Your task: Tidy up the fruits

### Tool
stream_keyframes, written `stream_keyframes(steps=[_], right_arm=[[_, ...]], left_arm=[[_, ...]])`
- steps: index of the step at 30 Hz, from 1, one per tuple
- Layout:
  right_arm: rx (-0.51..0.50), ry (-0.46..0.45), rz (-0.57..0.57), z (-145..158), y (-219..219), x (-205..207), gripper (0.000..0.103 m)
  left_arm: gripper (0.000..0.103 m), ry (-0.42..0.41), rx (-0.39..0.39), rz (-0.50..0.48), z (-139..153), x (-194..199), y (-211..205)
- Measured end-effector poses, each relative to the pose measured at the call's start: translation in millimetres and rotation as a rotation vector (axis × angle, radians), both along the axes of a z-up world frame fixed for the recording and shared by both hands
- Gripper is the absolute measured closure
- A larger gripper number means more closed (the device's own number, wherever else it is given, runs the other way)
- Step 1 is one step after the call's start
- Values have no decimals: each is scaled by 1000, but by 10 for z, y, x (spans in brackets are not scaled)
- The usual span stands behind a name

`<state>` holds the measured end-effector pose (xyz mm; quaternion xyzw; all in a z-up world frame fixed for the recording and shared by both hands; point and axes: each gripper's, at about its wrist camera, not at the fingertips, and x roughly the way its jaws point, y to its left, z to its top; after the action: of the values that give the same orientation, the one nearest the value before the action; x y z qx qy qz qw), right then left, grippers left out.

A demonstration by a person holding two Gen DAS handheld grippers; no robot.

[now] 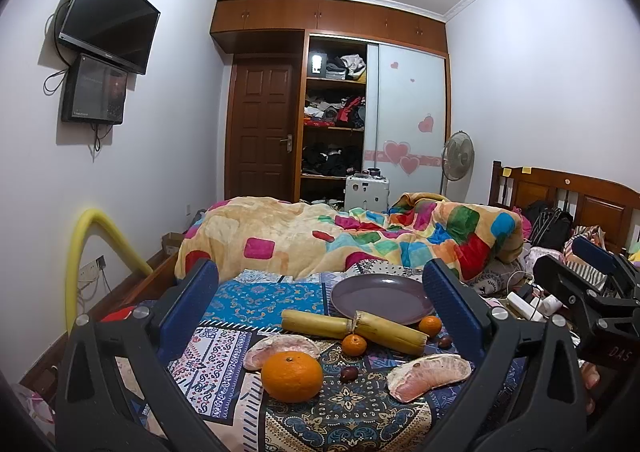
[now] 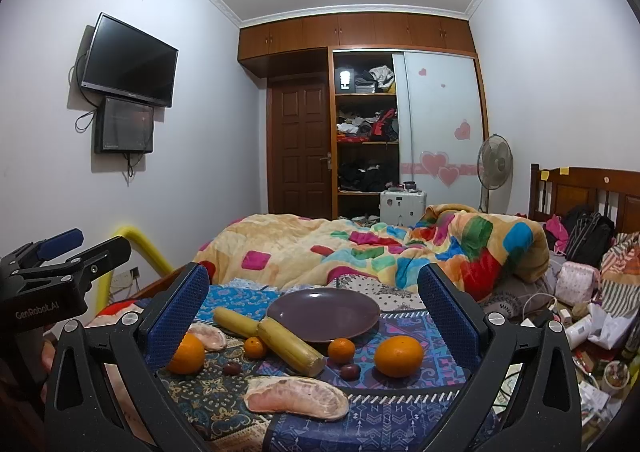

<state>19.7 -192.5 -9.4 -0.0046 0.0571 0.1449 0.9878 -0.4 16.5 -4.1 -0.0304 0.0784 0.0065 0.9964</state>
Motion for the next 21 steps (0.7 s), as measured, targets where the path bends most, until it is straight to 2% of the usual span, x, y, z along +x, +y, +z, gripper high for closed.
stream_keyframes(steps=[21], right_arm=[[0, -1, -1, 10, 3, 0, 0]], left_arm=[[0, 1, 0, 1, 2, 10, 19]])
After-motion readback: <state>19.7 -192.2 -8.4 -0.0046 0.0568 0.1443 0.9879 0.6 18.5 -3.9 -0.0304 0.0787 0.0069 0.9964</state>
